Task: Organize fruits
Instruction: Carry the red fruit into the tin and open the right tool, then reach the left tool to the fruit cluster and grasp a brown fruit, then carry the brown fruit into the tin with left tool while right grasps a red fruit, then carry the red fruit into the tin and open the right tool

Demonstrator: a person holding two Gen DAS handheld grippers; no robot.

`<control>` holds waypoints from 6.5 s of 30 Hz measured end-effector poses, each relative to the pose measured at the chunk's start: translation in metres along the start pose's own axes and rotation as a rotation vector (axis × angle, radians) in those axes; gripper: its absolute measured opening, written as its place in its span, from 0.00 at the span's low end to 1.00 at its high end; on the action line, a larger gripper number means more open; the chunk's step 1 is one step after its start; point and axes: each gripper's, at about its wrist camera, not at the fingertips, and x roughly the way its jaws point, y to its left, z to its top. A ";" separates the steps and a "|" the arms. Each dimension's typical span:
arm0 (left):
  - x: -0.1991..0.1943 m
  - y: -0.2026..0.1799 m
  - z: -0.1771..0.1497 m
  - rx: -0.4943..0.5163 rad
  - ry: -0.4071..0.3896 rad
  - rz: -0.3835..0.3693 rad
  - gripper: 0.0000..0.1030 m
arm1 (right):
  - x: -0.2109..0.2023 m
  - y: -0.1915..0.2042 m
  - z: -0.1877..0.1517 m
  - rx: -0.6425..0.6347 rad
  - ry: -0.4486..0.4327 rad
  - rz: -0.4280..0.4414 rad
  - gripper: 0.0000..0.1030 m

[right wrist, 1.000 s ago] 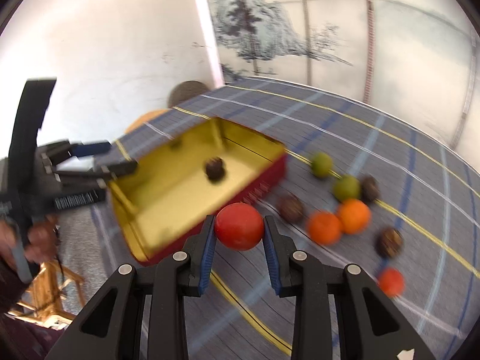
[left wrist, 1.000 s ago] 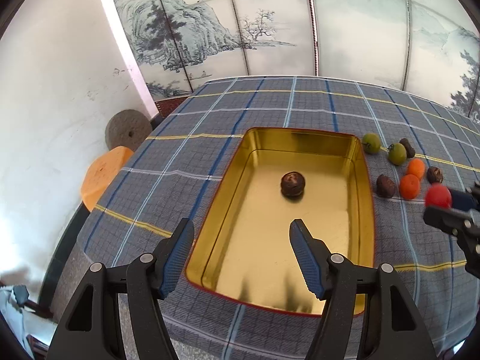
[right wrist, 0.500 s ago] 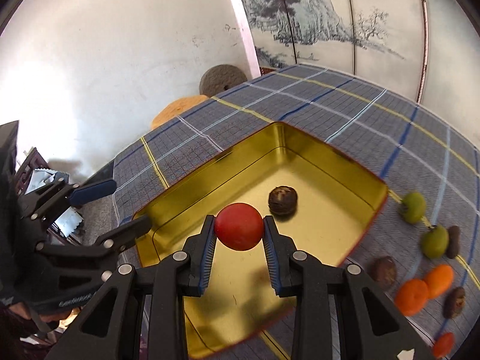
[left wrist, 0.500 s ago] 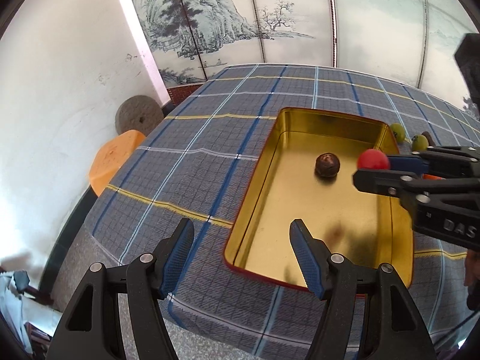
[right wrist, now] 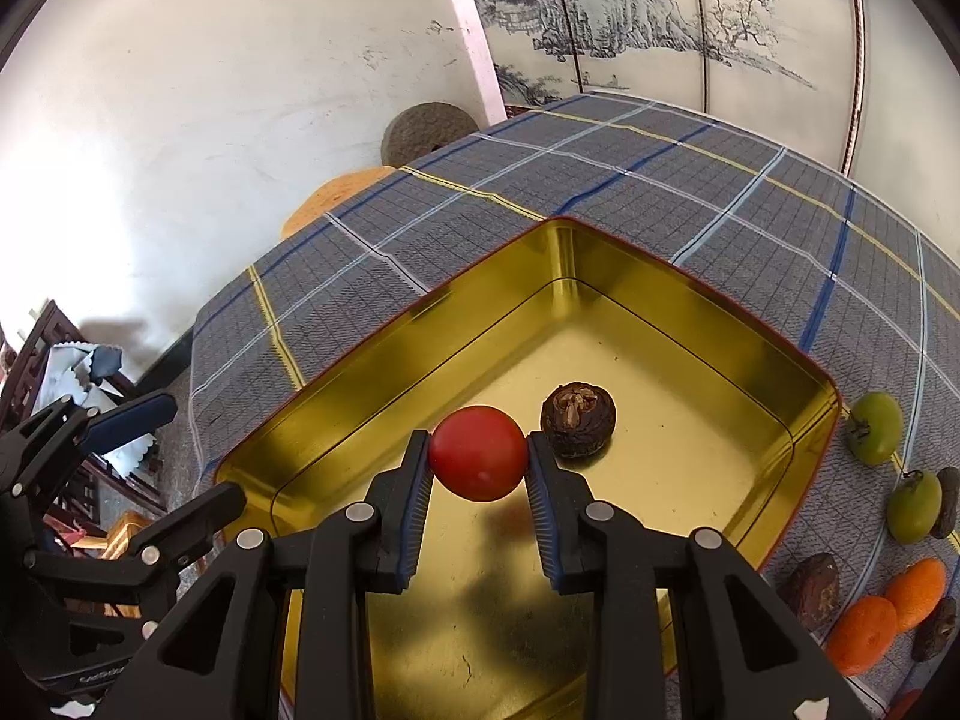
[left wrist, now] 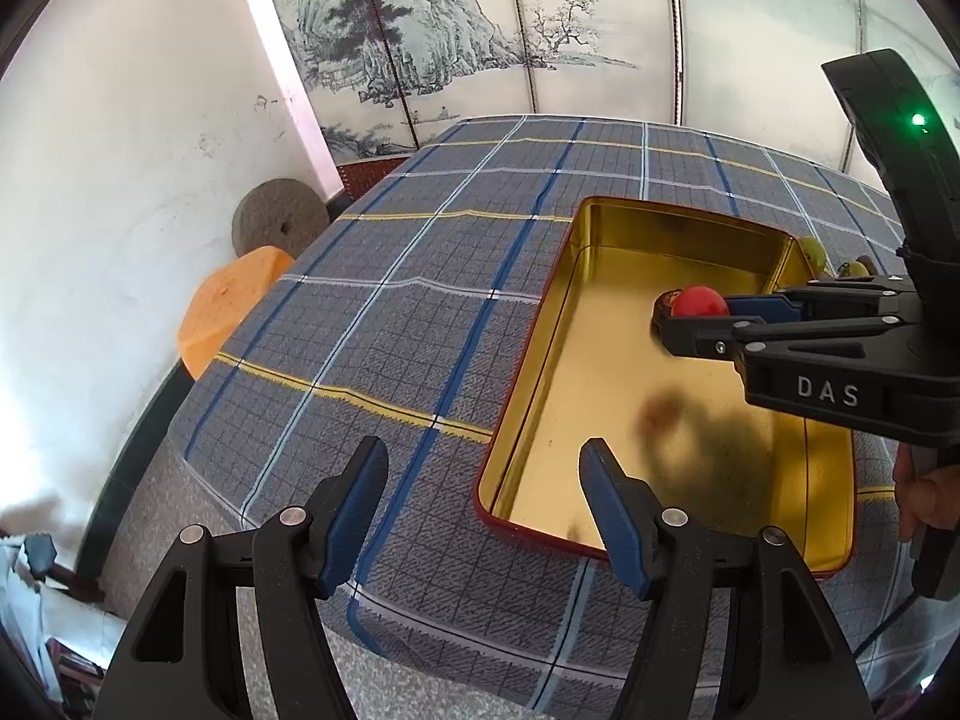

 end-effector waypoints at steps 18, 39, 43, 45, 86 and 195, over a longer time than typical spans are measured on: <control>-0.012 -0.002 -0.005 -0.011 -0.001 -0.026 0.65 | -0.068 -0.016 -0.015 0.122 -0.211 0.027 0.51; -0.089 -0.079 -0.010 0.154 -0.127 -0.131 0.65 | -0.236 -0.149 -0.210 0.422 -0.320 -0.377 0.79; -0.089 -0.092 -0.011 0.187 -0.099 -0.164 0.65 | -0.239 -0.167 -0.225 0.466 -0.317 -0.430 0.85; -0.087 -0.095 -0.010 0.196 -0.080 -0.183 0.65 | -0.236 -0.178 -0.231 0.486 -0.292 -0.460 0.88; 0.065 -0.266 0.075 1.014 0.176 -0.517 0.38 | -0.218 -0.219 -0.258 0.546 -0.209 -0.433 1.00; -0.036 -0.043 -0.009 -0.042 -0.159 -0.153 0.59 | -0.174 -0.091 -0.145 0.159 -0.205 -0.256 0.28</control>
